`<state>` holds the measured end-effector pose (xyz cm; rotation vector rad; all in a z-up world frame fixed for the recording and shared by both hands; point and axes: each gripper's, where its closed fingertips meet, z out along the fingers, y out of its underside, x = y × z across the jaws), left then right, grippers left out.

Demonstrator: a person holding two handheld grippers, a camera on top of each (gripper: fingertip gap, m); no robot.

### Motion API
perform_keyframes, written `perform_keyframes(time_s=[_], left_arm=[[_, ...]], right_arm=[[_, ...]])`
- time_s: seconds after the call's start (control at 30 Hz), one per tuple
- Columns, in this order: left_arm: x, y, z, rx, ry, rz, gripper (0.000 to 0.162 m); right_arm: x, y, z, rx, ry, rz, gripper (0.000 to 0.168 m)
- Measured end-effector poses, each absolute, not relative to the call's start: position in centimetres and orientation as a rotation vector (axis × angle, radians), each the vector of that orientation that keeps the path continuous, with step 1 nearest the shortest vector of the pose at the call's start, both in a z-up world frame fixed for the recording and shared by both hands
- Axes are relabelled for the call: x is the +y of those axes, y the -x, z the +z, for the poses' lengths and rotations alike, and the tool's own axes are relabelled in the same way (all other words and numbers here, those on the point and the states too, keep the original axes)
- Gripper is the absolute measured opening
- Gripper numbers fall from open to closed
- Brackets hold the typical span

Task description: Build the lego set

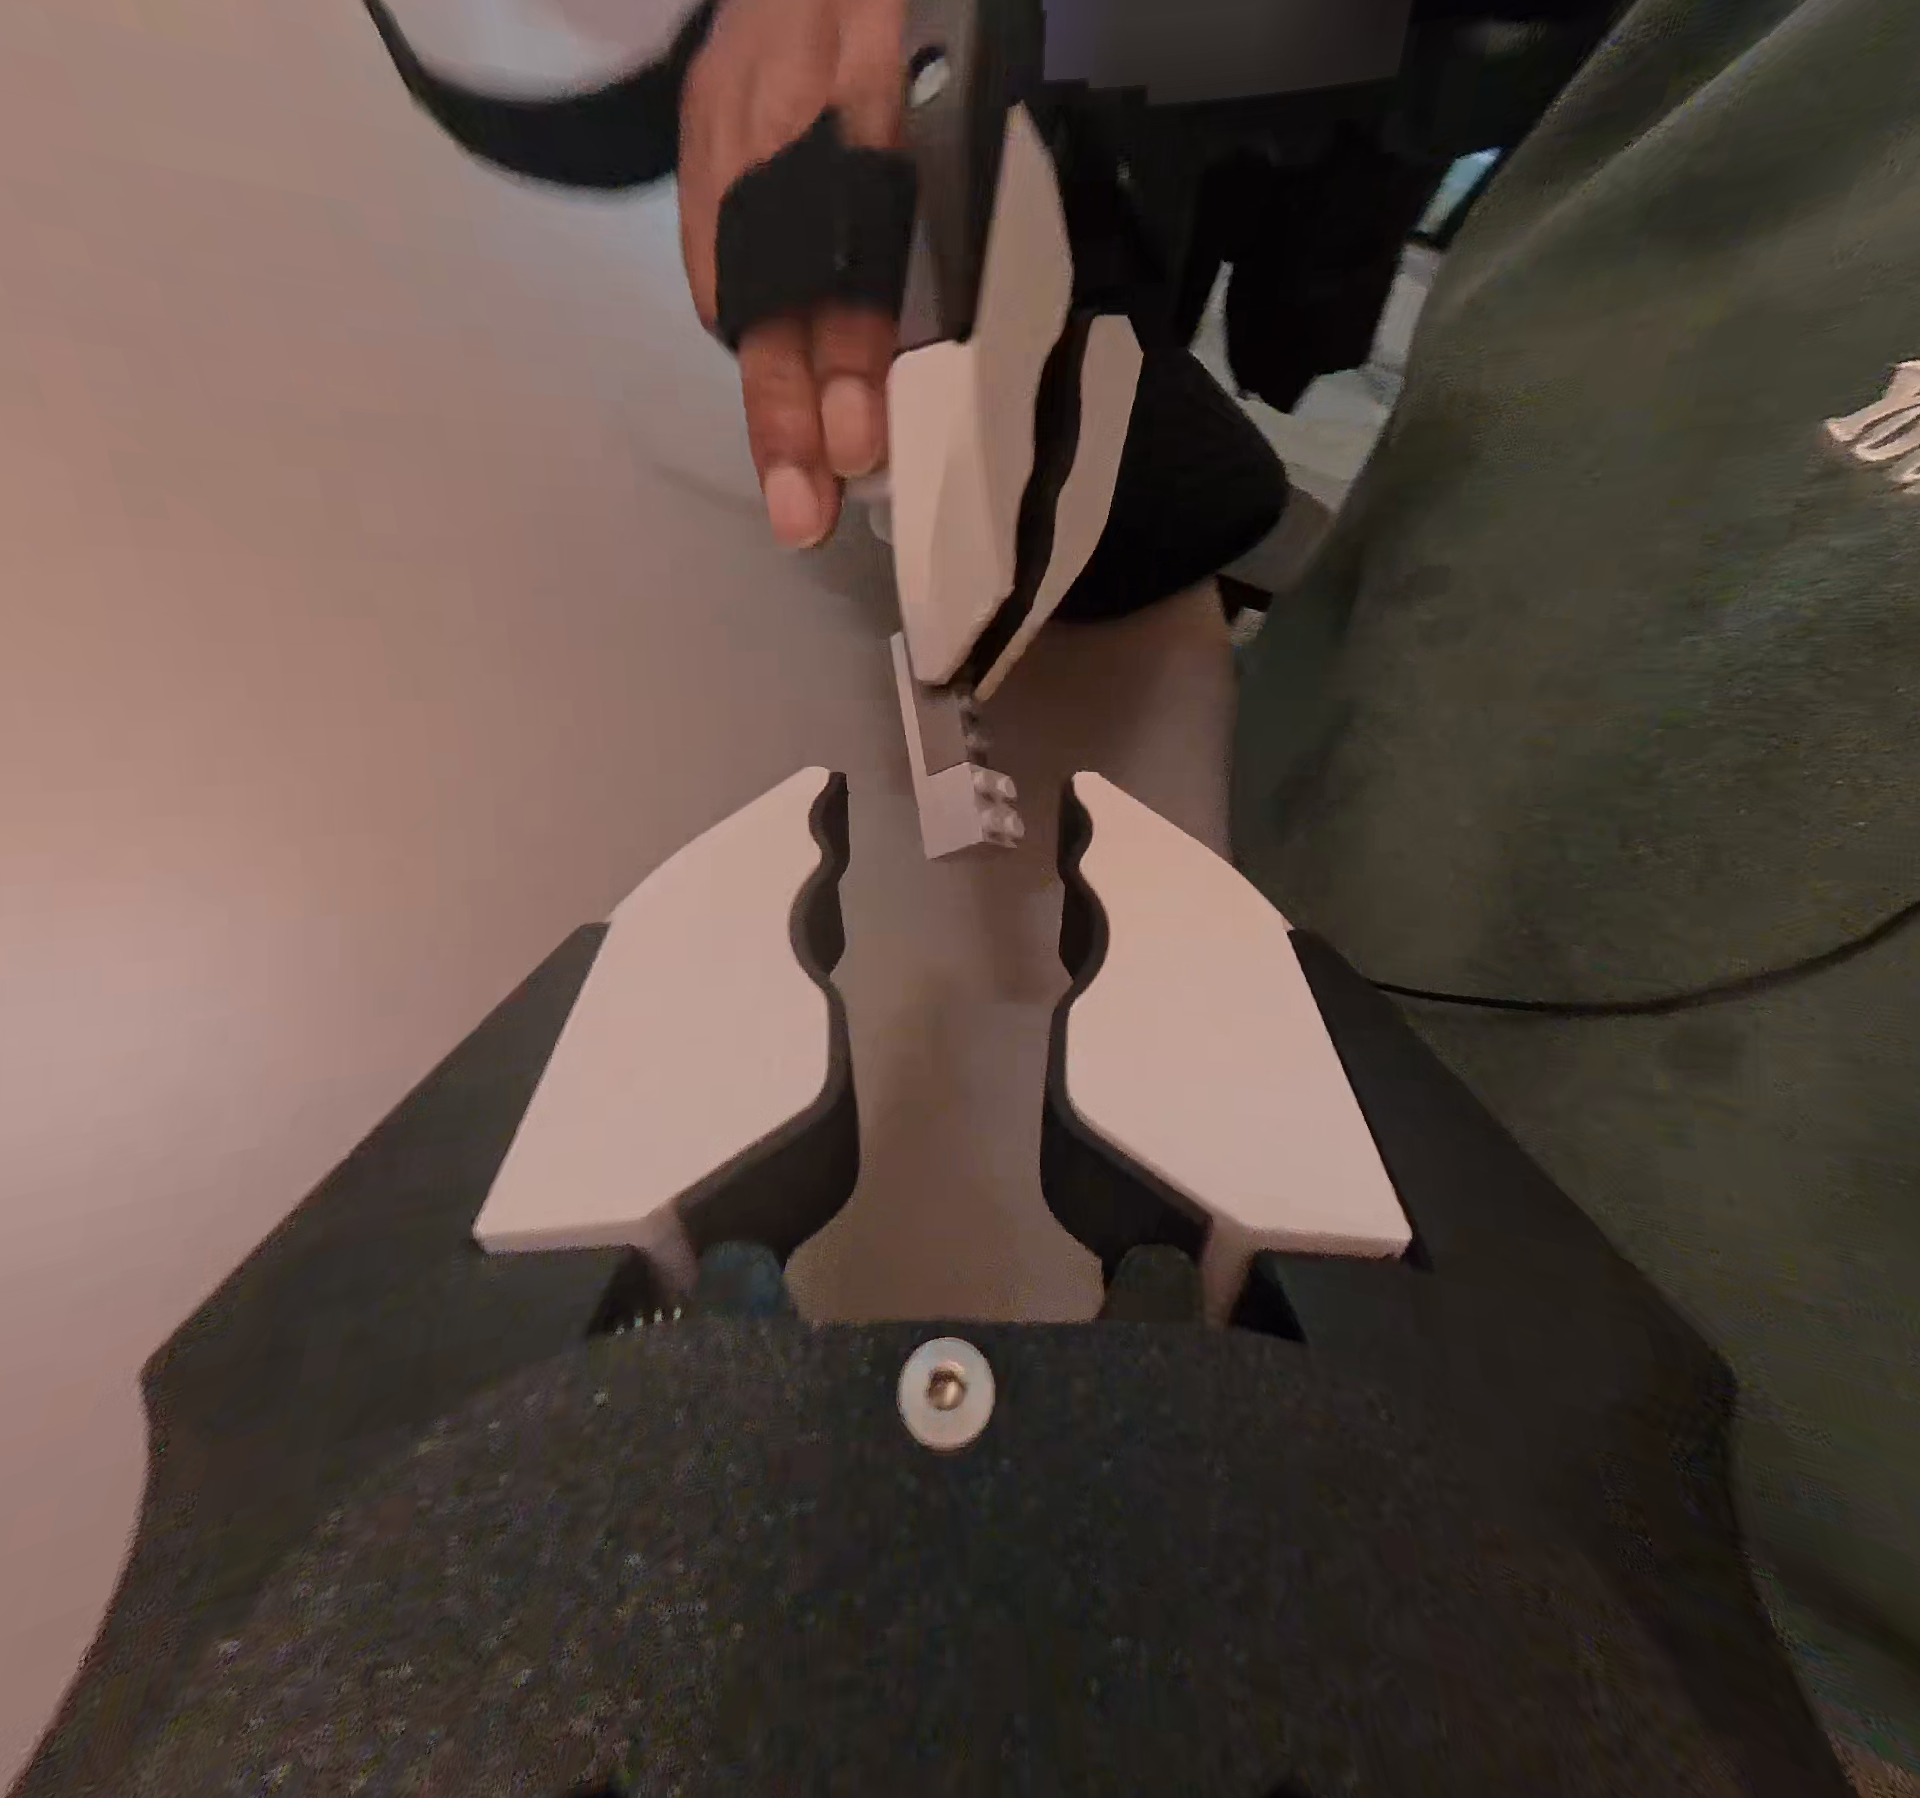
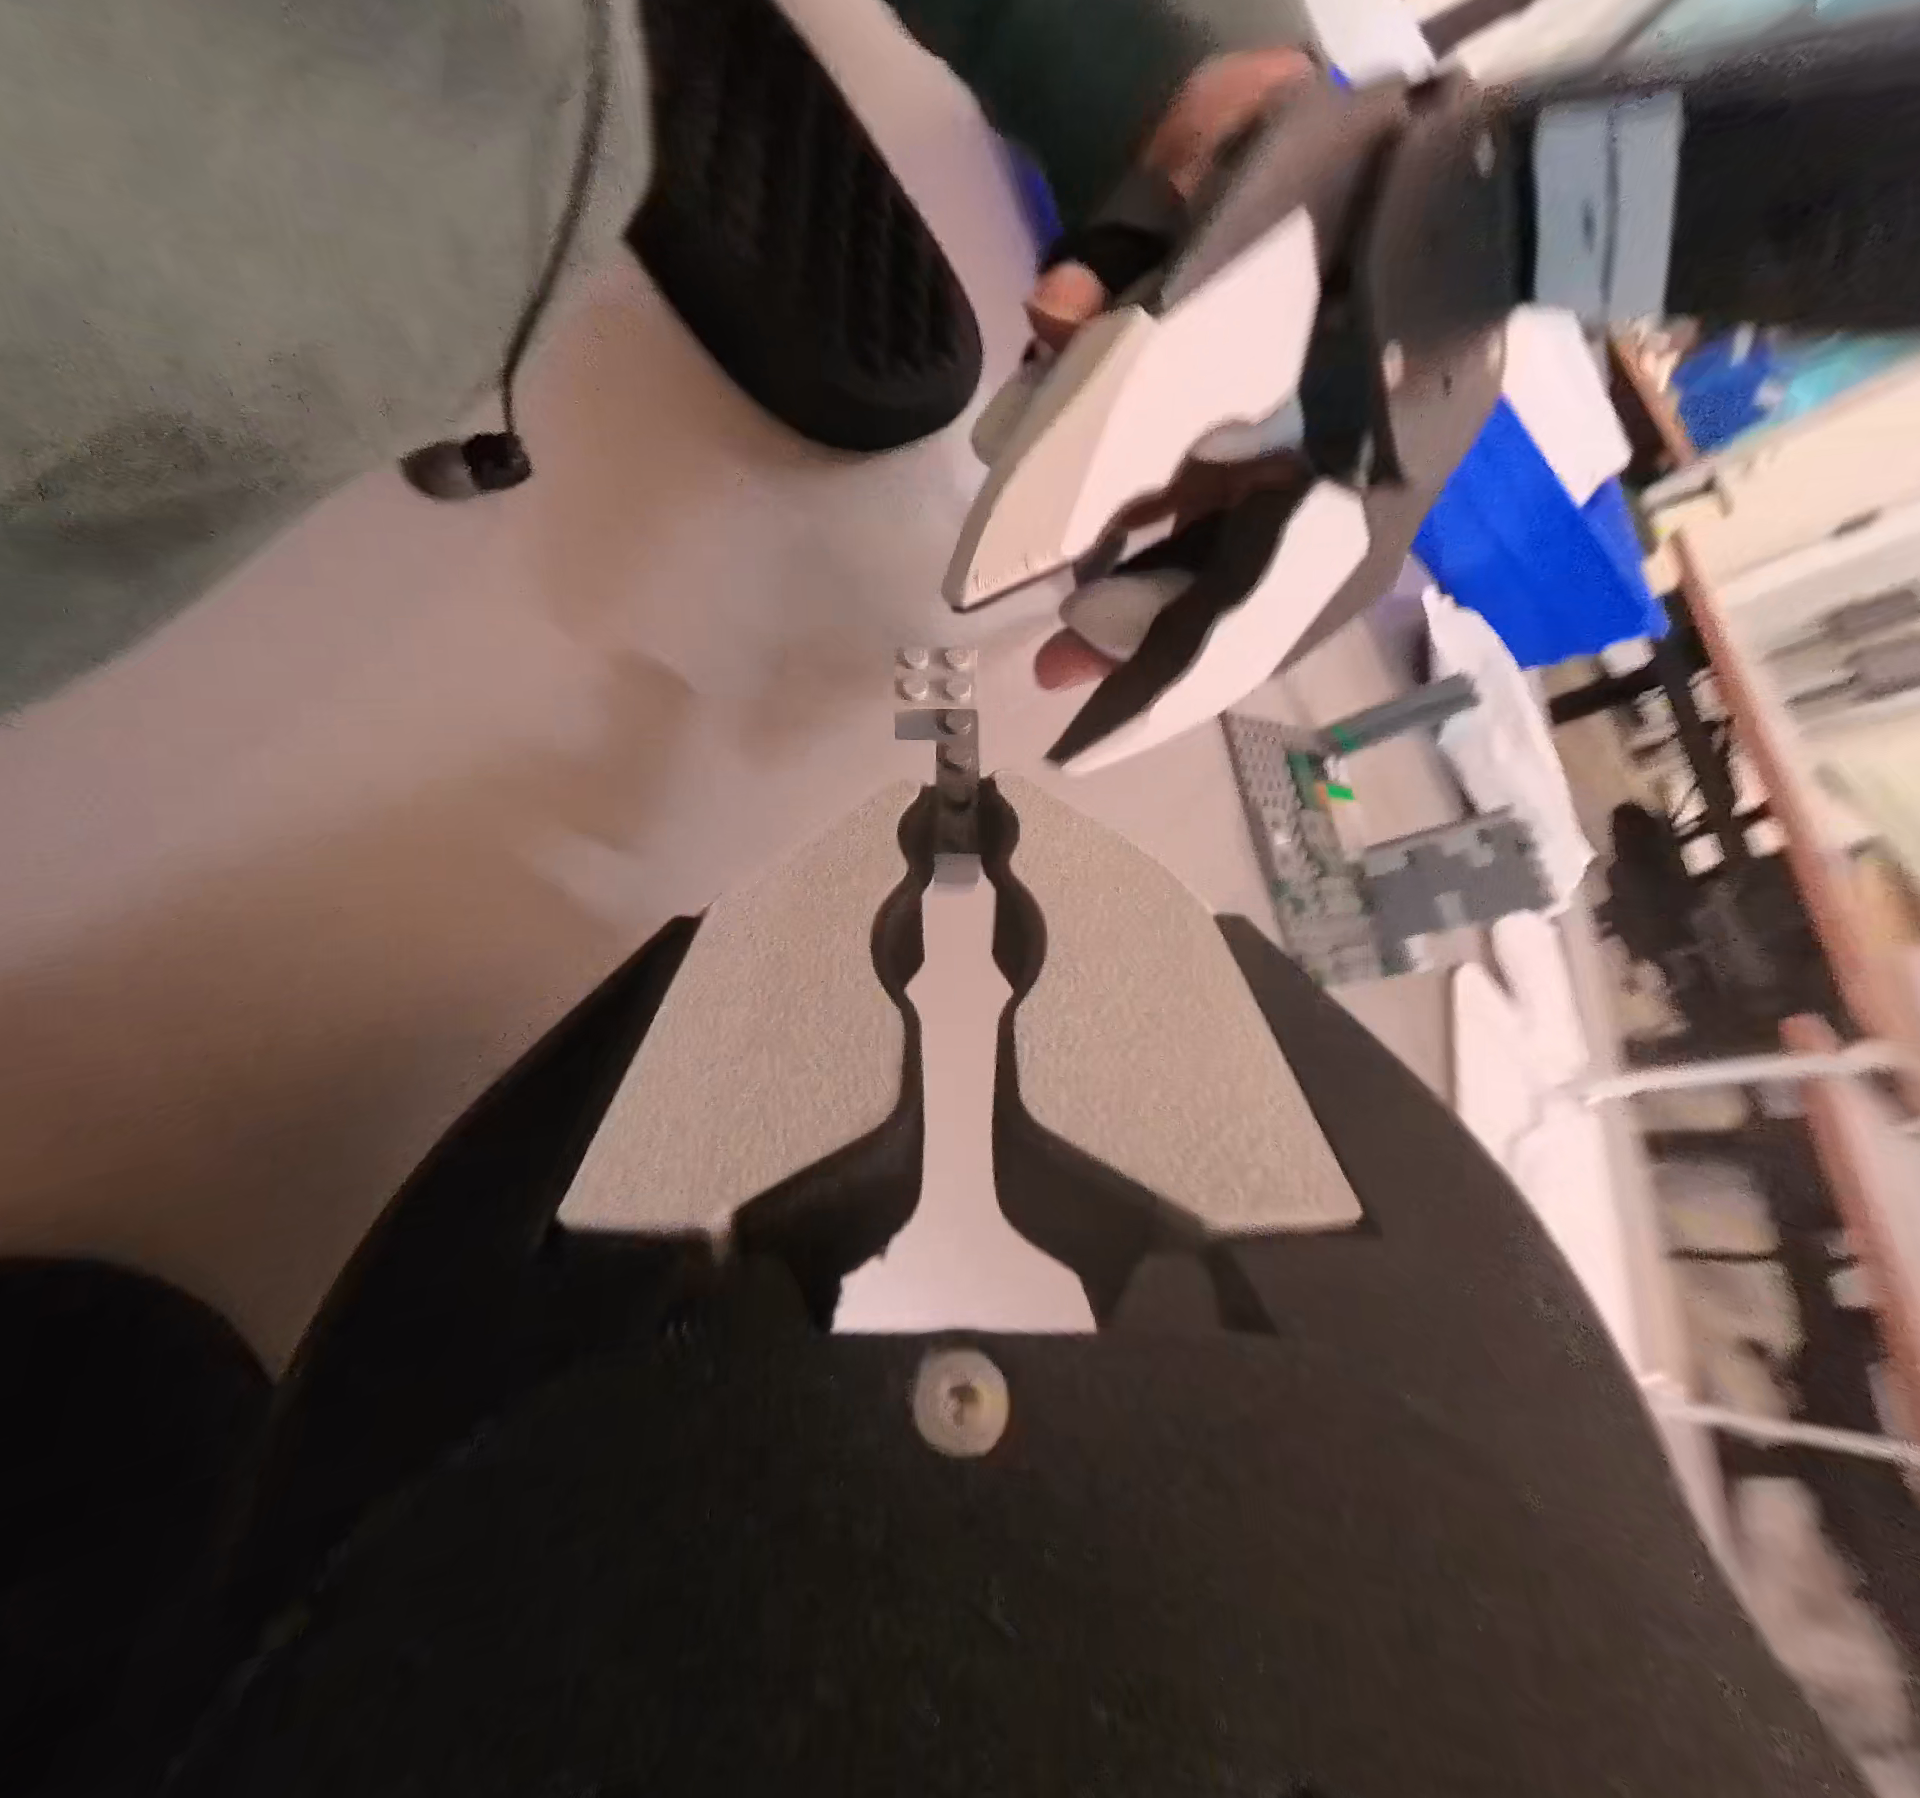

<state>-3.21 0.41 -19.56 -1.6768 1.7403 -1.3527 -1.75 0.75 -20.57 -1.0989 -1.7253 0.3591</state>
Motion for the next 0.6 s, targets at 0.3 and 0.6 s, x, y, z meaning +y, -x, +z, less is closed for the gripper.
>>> perform_keyframes(time_s=[0.3,0.6], left_arm=[[4.3,2.7,-19.0,1.561,1.394,-0.852,0.033],[3.7,1.9,-17.9,1.567,1.146,-0.768,0.028]], right_arm=[[5.3,0.3,-20.4,-1.103,1.759,1.04,0.007],[4.1,1.3,-17.9,-0.822,1.912,1.694,0.007]])
